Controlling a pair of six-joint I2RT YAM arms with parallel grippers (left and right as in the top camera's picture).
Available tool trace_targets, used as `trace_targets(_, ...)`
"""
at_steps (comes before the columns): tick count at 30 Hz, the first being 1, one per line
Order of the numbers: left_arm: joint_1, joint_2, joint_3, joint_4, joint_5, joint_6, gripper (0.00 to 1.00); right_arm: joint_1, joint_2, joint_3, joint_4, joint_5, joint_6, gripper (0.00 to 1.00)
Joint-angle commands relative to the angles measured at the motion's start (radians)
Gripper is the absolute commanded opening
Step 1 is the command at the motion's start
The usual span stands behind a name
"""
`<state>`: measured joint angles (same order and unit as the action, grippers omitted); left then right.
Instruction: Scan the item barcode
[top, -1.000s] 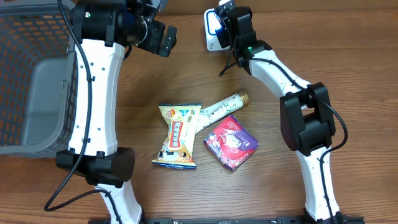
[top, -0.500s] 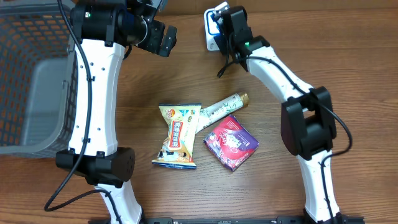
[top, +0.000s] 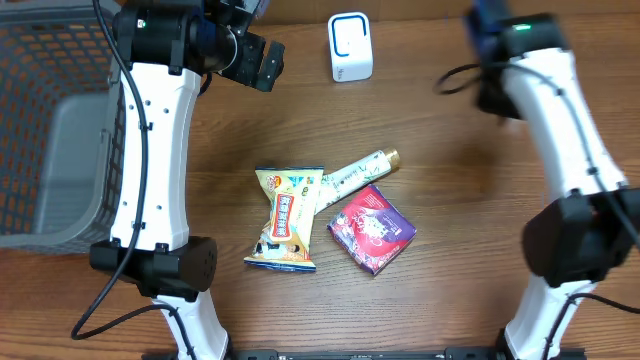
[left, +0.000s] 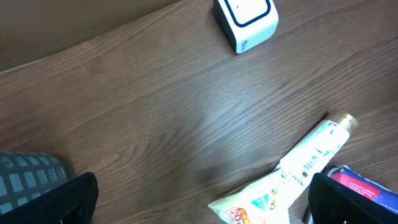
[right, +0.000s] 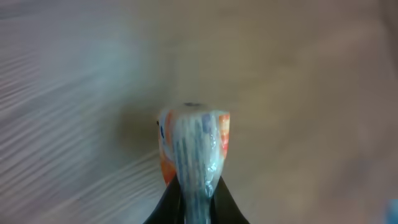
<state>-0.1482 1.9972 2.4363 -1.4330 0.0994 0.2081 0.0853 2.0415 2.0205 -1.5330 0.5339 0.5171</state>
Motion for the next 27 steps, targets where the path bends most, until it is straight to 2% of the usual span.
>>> trace_targets(1, 0.004, -0.008, 0.006, 0.000, -0.003, -0.014, 1.00, -0.166, 0.014, -0.069, 0.010, 0.055, 0.127, 0.04)
trace_targets(5, 0.004, -0.008, 0.006, 0.000, -0.003, -0.014, 1.00, -0.370, 0.014, -0.203, 0.137, -0.010, 0.118, 0.04)
trace_targets(10, 0.004, -0.008, 0.006, 0.000, -0.003, -0.014, 1.00, -0.529, 0.014, -0.357, 0.317, -0.131, 0.030, 0.05)
trace_targets(12, 0.004, -0.008, 0.006, 0.000, -0.003, -0.014, 1.00, -0.580, 0.014, -0.401, 0.352, -0.147, 0.028, 0.18)
trace_targets(14, 0.004, -0.008, 0.006, 0.000, -0.003, -0.014, 1.00, -0.635, 0.014, -0.425, 0.377, -0.177, 0.028, 0.75)
trace_targets(15, 0.004, -0.008, 0.006, 0.000, -0.003, -0.014, 1.00, -0.653, 0.014, -0.422, 0.380, -0.194, 0.027, 0.90)
trace_targets(16, 0.004, -0.008, 0.006, 0.000, -0.003, -0.014, 1.00, -0.669, 0.013, -0.414, 0.377, -0.211, 0.024, 1.00)
trace_targets(22, 0.004, -0.008, 0.006, 0.000, -0.003, -0.014, 1.00, -0.679, -0.025, -0.286, 0.258, -0.381, 0.025, 1.00)
trace_targets(27, 0.004, -0.008, 0.006, 0.000, -0.003, -0.014, 1.00, -0.526, -0.095, -0.215, 0.141, -0.565, 0.025, 1.00)
